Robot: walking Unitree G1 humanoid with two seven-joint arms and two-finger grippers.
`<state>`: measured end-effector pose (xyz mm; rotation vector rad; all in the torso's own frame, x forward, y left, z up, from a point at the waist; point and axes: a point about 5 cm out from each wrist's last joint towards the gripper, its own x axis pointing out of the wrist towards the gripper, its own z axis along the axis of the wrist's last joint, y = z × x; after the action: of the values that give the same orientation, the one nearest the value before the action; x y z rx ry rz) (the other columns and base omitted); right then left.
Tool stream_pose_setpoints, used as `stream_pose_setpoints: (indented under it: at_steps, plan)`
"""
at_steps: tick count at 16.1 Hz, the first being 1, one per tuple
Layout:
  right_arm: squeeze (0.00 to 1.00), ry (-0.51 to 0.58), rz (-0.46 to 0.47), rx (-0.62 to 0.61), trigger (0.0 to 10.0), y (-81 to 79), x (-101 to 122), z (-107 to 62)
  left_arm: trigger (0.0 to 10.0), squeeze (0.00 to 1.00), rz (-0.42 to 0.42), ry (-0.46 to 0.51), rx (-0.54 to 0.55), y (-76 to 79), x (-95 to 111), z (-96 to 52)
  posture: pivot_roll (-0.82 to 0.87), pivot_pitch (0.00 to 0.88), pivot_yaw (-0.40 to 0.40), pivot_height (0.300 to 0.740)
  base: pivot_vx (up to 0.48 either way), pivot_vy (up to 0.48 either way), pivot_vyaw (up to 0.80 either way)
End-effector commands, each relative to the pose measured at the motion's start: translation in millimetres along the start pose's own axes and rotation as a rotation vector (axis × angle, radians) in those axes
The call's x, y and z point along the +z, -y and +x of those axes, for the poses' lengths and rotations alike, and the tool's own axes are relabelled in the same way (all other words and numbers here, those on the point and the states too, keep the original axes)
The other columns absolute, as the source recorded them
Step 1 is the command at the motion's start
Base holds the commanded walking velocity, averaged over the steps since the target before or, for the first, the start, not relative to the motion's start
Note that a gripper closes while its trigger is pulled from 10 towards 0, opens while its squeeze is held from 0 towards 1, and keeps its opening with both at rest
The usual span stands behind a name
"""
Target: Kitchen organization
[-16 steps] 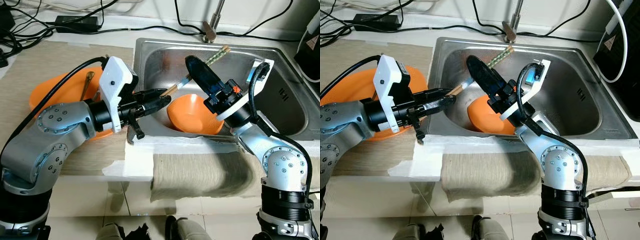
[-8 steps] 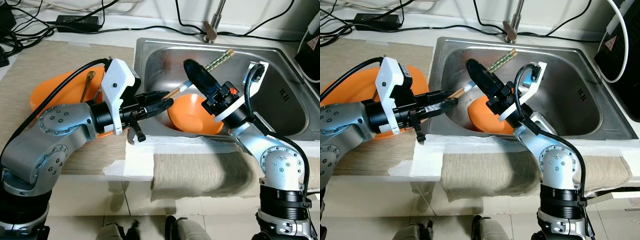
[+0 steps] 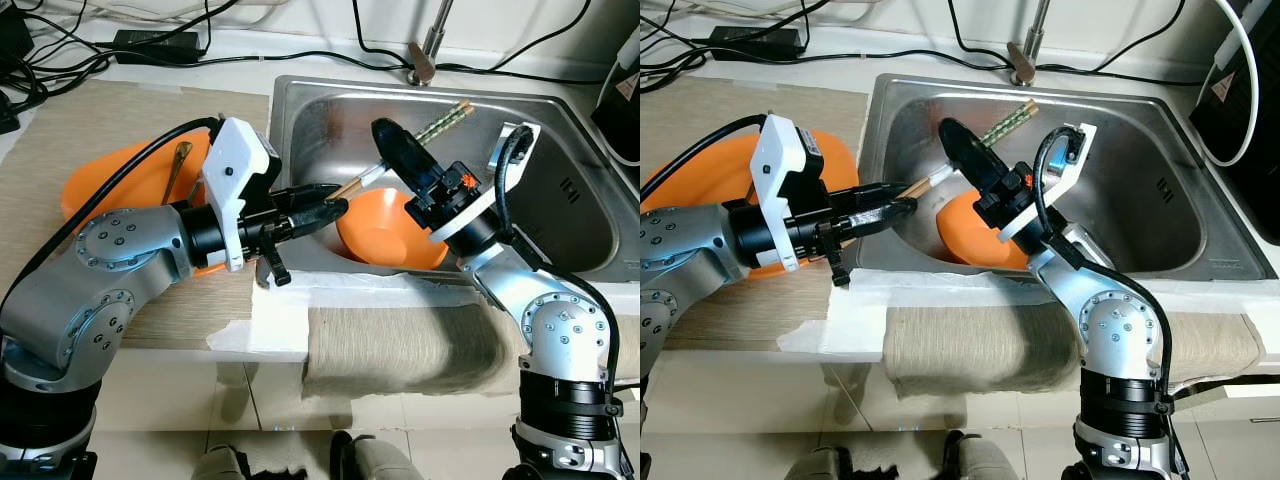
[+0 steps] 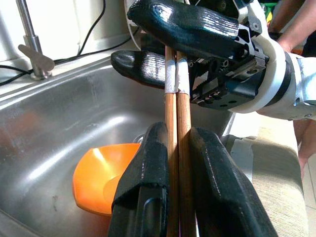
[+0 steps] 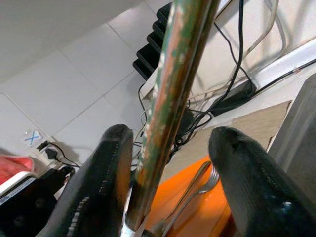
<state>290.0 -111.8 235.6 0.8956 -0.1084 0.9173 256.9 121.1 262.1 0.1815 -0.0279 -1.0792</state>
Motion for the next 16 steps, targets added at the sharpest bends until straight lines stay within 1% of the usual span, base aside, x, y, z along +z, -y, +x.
stream_pose_setpoints:
  at_steps: [1,8,16]
  plan:
    - [0.0,0.009,0.005,0.002,0.0,-1.2,3.4,-1.4,0.0,0.0,0.015,0.008,-0.033,6.6,2.3,0.4,-0.16,0.137,-0.077,0.74,0.0,0.0,0.0]
    - [0.0,0.015,0.012,0.002,0.0,-2.5,2.6,-2.2,0.0,0.0,0.014,0.011,-0.041,5.0,2.4,1.6,-0.17,0.141,-0.069,0.74,0.0,0.0,0.0]
    - [0.0,0.01,0.005,-0.015,0.0,-1.5,4.2,-3.2,0.0,0.0,0.016,0.017,-0.011,2.6,1.0,2.6,-0.17,0.143,-0.084,0.74,0.0,0.0,0.0]
